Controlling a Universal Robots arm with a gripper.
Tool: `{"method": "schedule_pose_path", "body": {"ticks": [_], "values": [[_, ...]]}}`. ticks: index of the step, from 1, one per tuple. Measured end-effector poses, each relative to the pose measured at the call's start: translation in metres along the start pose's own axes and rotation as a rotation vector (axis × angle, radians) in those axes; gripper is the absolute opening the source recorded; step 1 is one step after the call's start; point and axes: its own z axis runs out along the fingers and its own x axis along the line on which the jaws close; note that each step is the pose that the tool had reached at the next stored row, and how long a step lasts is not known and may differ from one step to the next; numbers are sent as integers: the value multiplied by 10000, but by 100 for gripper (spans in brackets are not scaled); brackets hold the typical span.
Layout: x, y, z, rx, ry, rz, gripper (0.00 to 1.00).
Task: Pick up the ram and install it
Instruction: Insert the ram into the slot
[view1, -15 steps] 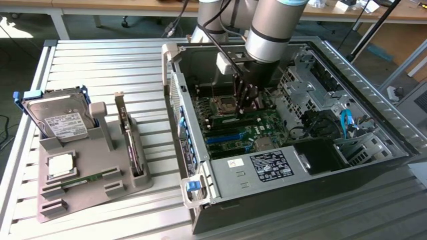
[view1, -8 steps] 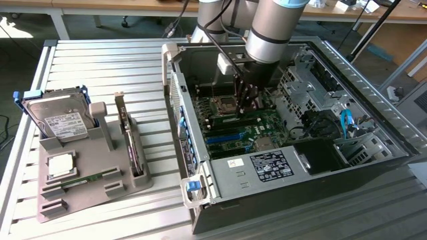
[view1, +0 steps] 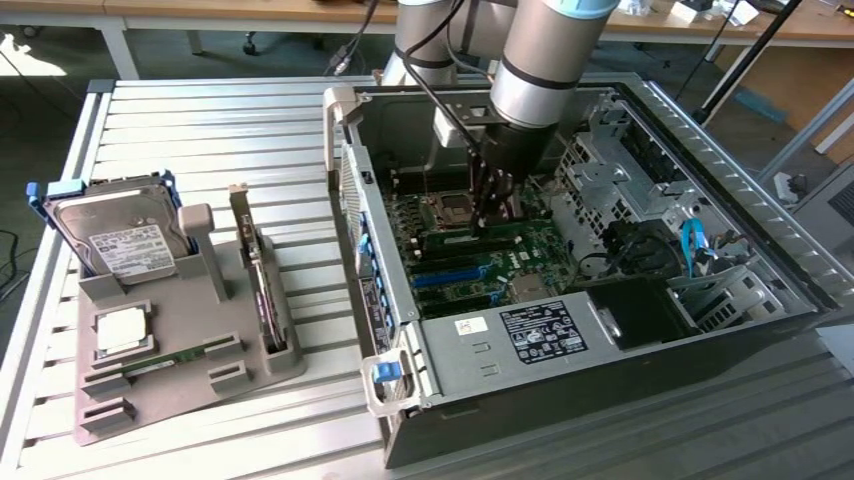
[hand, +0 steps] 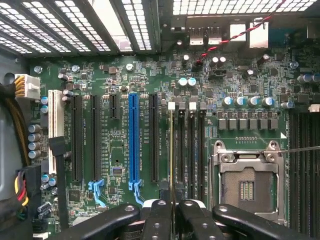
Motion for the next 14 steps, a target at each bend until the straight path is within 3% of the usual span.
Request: {"method": "schedule_pose_path", "body": {"ticks": [14], "values": [[-40,-11,62,2,7,-56,13]]}}
